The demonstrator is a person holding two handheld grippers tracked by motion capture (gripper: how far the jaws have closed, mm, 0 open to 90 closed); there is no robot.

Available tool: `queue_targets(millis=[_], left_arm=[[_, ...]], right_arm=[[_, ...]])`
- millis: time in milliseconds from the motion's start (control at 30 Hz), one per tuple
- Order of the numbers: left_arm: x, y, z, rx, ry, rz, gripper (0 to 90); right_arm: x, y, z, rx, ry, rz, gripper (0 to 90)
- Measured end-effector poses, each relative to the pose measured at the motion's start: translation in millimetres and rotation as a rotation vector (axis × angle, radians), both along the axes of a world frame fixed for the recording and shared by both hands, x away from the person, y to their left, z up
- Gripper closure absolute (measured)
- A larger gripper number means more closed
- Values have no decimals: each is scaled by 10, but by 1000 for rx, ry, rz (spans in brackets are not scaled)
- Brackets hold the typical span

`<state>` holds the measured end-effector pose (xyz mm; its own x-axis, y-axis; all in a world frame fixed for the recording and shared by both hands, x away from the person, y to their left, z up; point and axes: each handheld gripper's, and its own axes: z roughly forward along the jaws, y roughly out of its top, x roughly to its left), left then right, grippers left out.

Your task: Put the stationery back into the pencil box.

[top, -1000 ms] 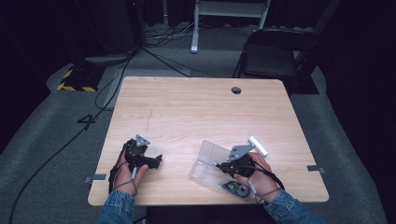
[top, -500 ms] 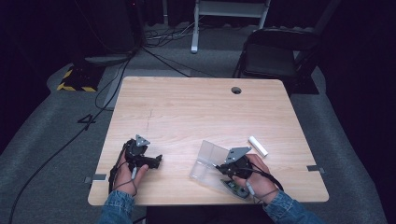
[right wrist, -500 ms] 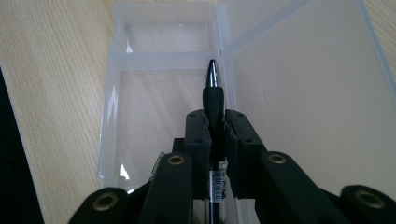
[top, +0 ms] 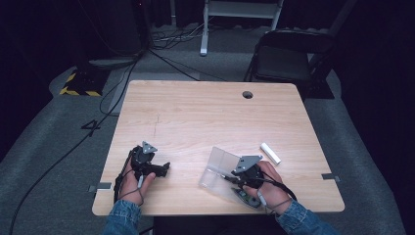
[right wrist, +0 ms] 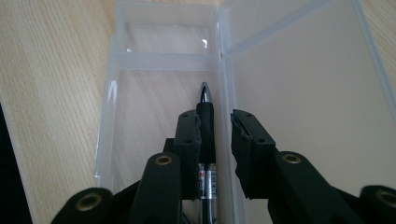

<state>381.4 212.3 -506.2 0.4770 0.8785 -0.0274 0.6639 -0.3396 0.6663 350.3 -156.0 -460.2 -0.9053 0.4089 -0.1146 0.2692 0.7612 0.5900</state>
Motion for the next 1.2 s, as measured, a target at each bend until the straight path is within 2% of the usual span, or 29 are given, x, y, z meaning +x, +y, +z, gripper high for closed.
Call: queue_targets(millis=[167, 467, 500, 567, 700, 900, 1200], left_arm=[[0, 1, 0, 0, 0, 0, 1], [0, 0, 0, 0, 0, 0, 1], [2, -1, 0, 1, 0, 1, 1], [5, -1, 0, 1, -1, 0, 1], [13, -3, 1, 3, -1, -1, 1], [22, -6, 1, 4, 0, -4, 1], [23, -6, 2, 5, 1, -4, 1]], right_arm=[[-6, -15, 36, 12, -3, 2, 726], [-39, -24, 101, 56, 39, 22, 790], [-44, -21, 91, 50, 62, 31, 840], [-45, -18, 82, 47, 70, 34, 859], [-45, -5, 17, 6, 104, 47, 899], [-19, -18, -45, -23, 143, 41, 897], [-42, 12, -84, -46, 190, 82, 880]])
